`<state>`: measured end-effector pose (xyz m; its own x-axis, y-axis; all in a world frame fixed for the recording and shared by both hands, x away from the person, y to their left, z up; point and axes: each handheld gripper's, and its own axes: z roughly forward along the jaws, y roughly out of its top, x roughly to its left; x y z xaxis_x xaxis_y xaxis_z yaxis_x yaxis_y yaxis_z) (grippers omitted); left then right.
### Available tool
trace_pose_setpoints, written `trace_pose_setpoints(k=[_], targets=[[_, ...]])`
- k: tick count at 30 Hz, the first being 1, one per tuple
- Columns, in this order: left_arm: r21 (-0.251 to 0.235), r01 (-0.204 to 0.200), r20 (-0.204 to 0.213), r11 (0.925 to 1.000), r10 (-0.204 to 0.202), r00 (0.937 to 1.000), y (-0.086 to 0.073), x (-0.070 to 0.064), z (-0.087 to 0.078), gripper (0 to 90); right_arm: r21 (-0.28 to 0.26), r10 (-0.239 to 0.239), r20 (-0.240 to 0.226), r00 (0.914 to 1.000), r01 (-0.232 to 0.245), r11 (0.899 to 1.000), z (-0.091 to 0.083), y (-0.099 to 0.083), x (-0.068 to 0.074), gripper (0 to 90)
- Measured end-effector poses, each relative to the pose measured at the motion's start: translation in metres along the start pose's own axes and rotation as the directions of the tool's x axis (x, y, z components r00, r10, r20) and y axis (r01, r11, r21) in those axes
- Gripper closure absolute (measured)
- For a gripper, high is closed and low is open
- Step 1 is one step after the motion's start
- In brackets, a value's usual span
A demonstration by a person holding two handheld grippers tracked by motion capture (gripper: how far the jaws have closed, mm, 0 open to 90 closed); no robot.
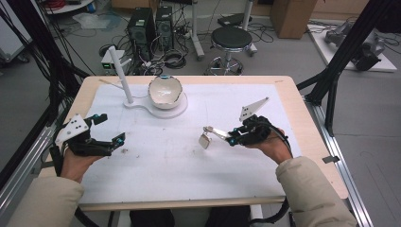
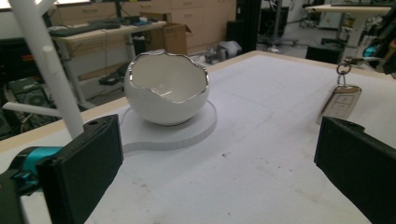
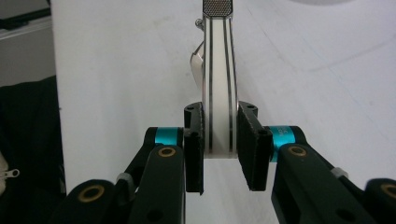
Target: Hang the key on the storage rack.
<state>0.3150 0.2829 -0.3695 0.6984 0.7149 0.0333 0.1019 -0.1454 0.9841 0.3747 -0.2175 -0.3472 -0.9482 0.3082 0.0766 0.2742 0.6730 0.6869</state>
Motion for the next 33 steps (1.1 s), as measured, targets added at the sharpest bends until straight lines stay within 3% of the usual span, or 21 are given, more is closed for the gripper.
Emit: trace_pose_setpoints(k=[4, 8, 15, 21, 28, 29, 30, 33], targets=[[0.016, -0.011, 0.066, 0.9998, 0.010, 0.9978, 0.015, -0.001, 0.009, 1.7, -0.036, -0.048, -0.021, 0.9986, 0.047, 0.998, 0.002, 0.009, -0.001, 74.2], [0.043, -0.030, 0.131, 0.9986, 0.024, 0.9911, 0.029, -0.004, 0.021, 1.7, -0.084, -0.119, -0.056, 0.9913, 0.114, 0.990, 0.005, 0.021, 0.000, 74.2], [0.072, -0.062, 0.239, 0.9955, 0.043, 0.9699, 0.048, -0.011, 0.044, 1.7, -0.093, -0.164, -0.073, 0.9838, 0.157, 0.983, 0.009, 0.034, 0.001, 74.2], [0.103, -0.092, 0.328, 0.9904, 0.053, 0.9430, 0.060, -0.019, 0.062, 1.7, -0.097, -0.216, -0.102, 0.9710, 0.206, 0.974, 0.012, 0.044, 0.001, 74.2], [0.163, -0.148, 0.421, 0.9754, 0.067, 0.9047, 0.071, -0.038, 0.094, 1.7, -0.089, -0.259, -0.127, 0.9574, 0.249, 0.964, 0.017, 0.057, 0.003, 74.2], [0.171, -0.167, 0.441, 0.9710, 0.076, 0.8943, 0.074, -0.043, 0.101, 1.7, -0.088, -0.264, -0.130, 0.9556, 0.254, 0.963, 0.017, 0.058, 0.004, 74.2], [0.171, -0.167, 0.441, 0.9710, 0.076, 0.8943, 0.074, -0.043, 0.101, 1.7, -0.084, -0.271, -0.128, 0.9540, 0.262, 0.961, 0.018, 0.060, 0.005, 74.1], [0.182, -0.198, 0.470, 0.9632, 0.092, 0.8781, 0.078, -0.050, 0.110, 1.7, -0.081, -0.280, -0.137, 0.9500, 0.271, 0.959, 0.019, 0.063, 0.006, 74.2]])
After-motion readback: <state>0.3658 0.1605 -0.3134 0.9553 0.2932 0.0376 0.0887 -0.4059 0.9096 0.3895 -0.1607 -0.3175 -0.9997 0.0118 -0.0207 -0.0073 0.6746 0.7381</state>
